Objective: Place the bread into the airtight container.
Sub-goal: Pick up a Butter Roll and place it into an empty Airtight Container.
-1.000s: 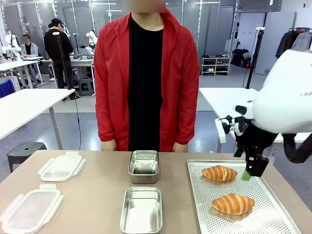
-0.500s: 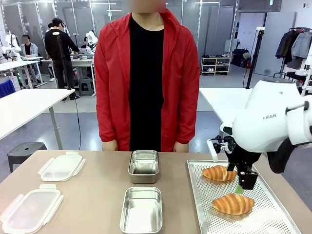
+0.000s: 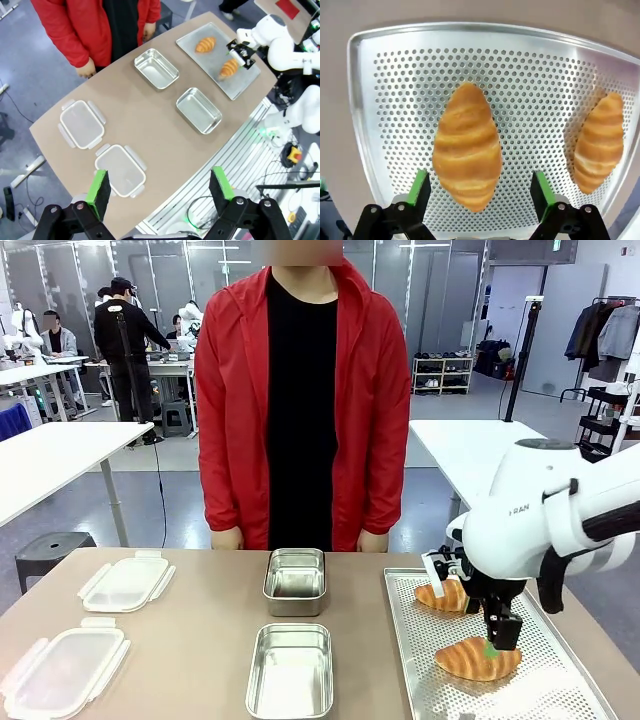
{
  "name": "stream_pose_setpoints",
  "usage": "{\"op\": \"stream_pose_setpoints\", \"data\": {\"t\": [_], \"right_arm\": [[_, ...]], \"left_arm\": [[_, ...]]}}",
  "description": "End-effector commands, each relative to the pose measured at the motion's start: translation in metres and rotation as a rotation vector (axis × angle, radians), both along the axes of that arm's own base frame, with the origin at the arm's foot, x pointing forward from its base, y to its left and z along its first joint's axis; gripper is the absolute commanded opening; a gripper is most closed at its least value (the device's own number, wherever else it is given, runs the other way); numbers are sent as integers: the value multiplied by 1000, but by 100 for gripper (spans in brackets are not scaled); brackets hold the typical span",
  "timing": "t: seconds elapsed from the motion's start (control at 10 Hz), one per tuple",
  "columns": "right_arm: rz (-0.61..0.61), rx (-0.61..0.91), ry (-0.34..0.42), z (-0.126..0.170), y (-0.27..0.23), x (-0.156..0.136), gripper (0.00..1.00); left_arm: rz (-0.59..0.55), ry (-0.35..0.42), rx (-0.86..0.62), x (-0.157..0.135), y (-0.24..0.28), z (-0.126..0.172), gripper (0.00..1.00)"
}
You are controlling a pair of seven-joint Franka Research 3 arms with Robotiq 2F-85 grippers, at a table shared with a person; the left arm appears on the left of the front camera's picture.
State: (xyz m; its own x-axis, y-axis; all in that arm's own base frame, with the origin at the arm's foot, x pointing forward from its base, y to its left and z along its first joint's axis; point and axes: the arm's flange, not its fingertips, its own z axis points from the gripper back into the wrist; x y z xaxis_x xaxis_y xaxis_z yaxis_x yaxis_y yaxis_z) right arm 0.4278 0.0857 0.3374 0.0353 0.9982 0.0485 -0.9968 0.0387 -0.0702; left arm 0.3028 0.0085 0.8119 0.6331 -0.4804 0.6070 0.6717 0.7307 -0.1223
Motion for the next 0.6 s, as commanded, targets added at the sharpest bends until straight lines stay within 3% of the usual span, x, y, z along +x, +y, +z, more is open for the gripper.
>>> {"op": "stream_pose_setpoints", "data": {"t": [0.0,0.5], "right_arm": [[14,29,-7,-18,1,10,100],[17,12,34,-46,4,12,100]], "left_arm": [[-8,0,5,-1,-1,3,100],[-8,0,5,-1,-1,3,100]]}}
